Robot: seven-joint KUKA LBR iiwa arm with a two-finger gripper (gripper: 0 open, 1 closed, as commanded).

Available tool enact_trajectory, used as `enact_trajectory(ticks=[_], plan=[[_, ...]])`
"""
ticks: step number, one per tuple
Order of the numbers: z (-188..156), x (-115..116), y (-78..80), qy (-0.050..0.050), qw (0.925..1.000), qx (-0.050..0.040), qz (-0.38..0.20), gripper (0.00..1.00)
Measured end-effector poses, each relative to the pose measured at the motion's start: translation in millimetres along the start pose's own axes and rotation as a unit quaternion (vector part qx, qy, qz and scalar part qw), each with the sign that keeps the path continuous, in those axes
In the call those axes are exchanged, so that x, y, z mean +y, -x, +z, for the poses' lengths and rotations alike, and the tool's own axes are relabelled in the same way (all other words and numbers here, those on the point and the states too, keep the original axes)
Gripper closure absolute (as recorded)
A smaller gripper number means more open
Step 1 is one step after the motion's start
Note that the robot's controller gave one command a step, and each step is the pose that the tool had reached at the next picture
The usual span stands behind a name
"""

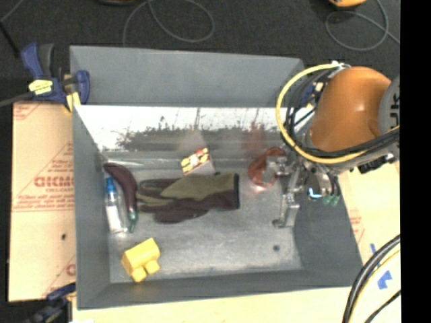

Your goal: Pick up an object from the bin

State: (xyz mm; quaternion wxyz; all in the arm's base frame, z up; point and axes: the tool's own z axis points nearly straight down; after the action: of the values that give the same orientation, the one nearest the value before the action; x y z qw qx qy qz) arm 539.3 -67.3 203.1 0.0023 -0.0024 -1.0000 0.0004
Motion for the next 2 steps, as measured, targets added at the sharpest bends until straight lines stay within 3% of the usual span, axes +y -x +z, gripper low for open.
enact_trajectory(ticks=[2], plan=[[-2.6, 0.6, 3.6, -0.001, 1.0000, -0.0049, -0.002, 0.00]])
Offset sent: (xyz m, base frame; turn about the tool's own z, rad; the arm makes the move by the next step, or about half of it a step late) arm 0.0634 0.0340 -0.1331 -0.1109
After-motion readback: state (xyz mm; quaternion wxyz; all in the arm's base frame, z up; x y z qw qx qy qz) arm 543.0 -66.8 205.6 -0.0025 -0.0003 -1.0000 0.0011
